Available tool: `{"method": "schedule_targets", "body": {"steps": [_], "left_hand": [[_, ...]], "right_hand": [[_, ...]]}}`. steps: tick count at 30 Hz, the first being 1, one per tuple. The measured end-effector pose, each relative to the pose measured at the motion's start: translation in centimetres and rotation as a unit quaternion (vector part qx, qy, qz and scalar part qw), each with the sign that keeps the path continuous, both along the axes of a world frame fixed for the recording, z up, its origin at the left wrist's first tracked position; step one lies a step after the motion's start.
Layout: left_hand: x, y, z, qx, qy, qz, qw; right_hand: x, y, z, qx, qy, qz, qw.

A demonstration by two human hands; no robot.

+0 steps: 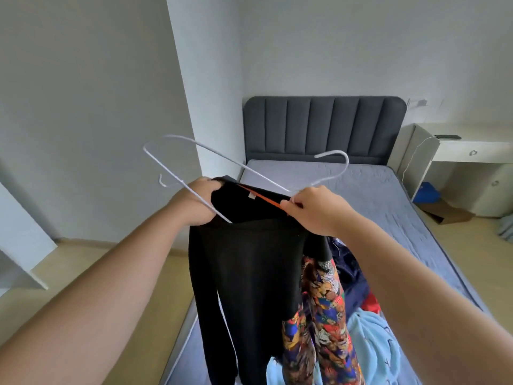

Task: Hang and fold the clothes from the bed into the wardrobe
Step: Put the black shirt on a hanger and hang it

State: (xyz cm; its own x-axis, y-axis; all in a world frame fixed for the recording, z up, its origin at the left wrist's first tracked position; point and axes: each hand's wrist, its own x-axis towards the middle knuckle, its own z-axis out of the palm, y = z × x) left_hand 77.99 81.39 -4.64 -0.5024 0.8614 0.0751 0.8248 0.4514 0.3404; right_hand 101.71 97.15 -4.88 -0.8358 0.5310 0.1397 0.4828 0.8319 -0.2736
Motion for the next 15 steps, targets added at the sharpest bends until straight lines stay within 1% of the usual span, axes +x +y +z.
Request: {"method": "schedule_targets", "body": {"steps": [2, 3, 6, 8, 9, 10, 11, 12, 13, 14, 15], "left_hand": [[-0.3, -0.1, -0.7, 0.049, -0.036, 0.038, 0.997], [-0.3, -0.3, -1.0, 0.056, -0.044, 0.051, 0.996], [0.1, -0.2, -1.6, 0.032, -0.07, 0.027, 0.997], [0.3, 0.0, -1.9, 0.021, -0.111, 0.019, 0.993], [0.3, 0.0, -2.1, 0.019, -0.129, 0.018, 0.991], [0.4, 0.1, -2.2, 0.02, -0.144, 0.017, 0.989], [0.4, 0.1, -2.2, 0.023, -0.15, 0.017, 0.988], [0.4, 0.1, -2.1, 0.029, -0.146, 0.016, 0.989], [0.4, 0.1, -2.1, 0.036, -0.139, 0.013, 0.99], [0.5, 0.2, -2.1, 0.045, -0.137, 0.008, 0.99], [0.5, 0.3, -2.2, 0.051, -0.138, 0.004, 0.989]], "right_hand": [[0.9, 0.4, 0.2, 0.015, -0.028, -0.01, 0.999], [1.3, 0.5, 0.3, 0.038, -0.052, -0.015, 0.998], [2.0, 1.0, 0.3, 0.104, -0.102, -0.072, 0.987], [2.3, 1.2, -0.2, 0.122, -0.12, -0.077, 0.982], [2.6, 1.2, -0.4, 0.099, -0.119, -0.074, 0.985], [2.8, 1.1, -0.5, 0.033, -0.088, -0.074, 0.993], [3.0, 1.0, -0.5, -0.073, -0.037, -0.077, 0.994], [3.0, 0.8, -0.4, -0.177, 0.021, -0.088, 0.98], [2.9, 0.6, -0.6, -0.231, 0.065, -0.108, 0.965], [2.6, 0.3, -1.0, -0.232, 0.089, -0.128, 0.96], [2.3, 0.1, -1.6, -0.214, 0.098, -0.147, 0.961]]}}
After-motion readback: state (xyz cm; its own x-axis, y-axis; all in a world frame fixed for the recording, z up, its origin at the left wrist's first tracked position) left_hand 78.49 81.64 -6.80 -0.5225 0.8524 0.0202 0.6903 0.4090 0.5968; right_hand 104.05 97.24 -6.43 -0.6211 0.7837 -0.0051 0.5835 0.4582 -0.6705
